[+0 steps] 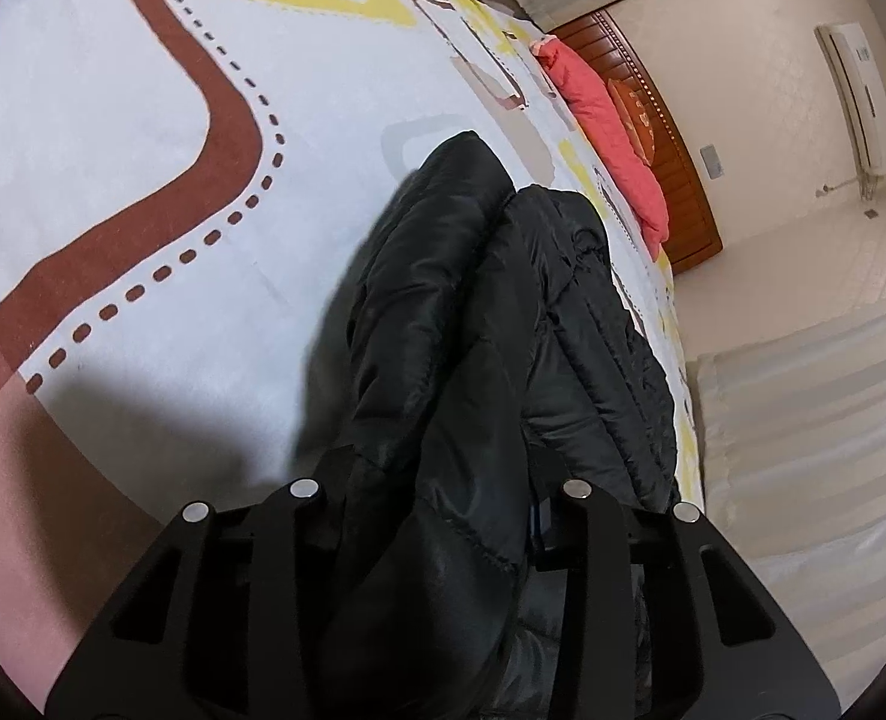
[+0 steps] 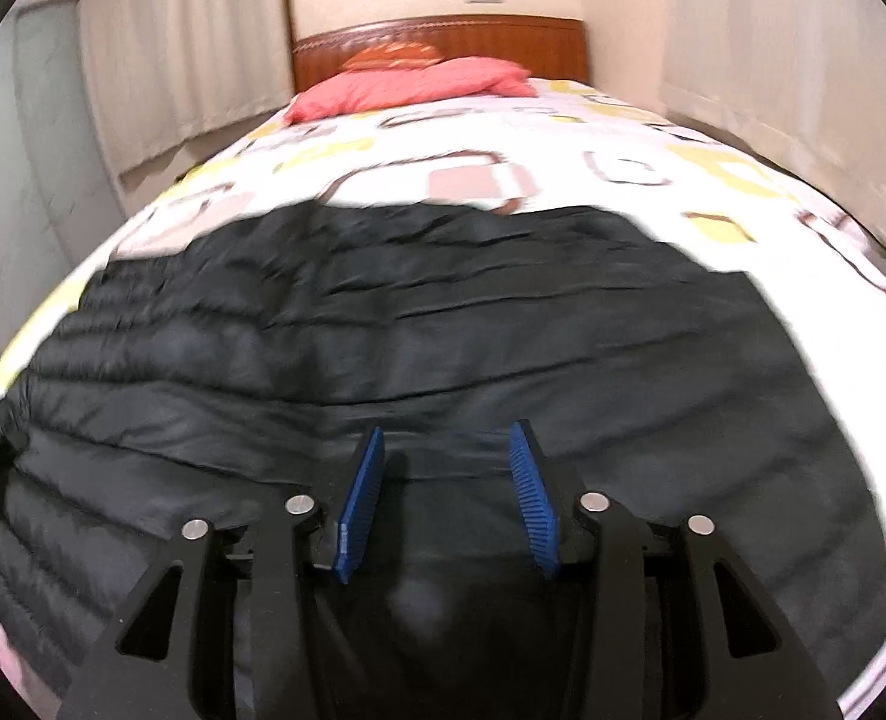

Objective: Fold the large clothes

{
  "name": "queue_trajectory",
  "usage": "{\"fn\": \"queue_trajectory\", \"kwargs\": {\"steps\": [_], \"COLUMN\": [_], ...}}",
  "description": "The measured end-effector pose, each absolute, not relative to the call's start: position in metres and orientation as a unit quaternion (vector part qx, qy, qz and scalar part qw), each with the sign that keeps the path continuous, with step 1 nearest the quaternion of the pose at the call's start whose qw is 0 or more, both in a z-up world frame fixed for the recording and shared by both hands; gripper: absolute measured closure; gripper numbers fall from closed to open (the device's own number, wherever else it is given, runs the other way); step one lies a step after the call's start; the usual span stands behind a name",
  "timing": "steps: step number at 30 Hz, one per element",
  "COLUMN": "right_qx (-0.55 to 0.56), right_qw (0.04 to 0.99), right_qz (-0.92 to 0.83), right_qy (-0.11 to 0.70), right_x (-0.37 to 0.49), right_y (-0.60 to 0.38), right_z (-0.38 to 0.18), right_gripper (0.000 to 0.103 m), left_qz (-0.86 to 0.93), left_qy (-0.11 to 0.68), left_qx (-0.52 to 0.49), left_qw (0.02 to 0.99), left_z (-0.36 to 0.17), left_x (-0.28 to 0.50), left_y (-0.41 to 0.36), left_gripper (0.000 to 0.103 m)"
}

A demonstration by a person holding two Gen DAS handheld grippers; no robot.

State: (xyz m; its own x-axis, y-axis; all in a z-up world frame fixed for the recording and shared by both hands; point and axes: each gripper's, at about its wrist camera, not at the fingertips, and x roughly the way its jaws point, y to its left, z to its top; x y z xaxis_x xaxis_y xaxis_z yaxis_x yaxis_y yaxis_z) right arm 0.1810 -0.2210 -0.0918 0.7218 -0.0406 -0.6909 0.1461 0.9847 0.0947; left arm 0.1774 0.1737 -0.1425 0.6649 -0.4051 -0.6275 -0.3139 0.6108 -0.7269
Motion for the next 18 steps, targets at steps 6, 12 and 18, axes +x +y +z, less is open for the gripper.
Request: {"fn": "queue_trajectory", "kwargs": {"steps": [6, 12, 18], "right_qx": [0.127, 0.185, 0.247], "right_qw": [0.915, 0.894, 0.880], "right_qz": [-0.140, -0.178, -0.149], "right_qy": [0.355, 0.368, 0.378], "right_x": [0.152, 0.137, 0.142], "right_y": [-0.310, -0.363, -0.370], "right_z": [-0.084, -0.107, -0.131], "right_gripper": [0.042, 0.034, 0.044], "left_qz": [-0.021, -0.020, -0.015], "left_qy": [0.407, 0.407, 0.407], "left_qx": [-0.432, -0.426, -0.417], "left_qw": [0.805, 0.808, 0.813], "left_z": [-0.142, -0.142, -0.142], "left_x": [0.176, 0.172, 0.172], "left_y": [0.170, 0.172, 0.169], "left_gripper": [0.066, 0.066, 0.065]}}
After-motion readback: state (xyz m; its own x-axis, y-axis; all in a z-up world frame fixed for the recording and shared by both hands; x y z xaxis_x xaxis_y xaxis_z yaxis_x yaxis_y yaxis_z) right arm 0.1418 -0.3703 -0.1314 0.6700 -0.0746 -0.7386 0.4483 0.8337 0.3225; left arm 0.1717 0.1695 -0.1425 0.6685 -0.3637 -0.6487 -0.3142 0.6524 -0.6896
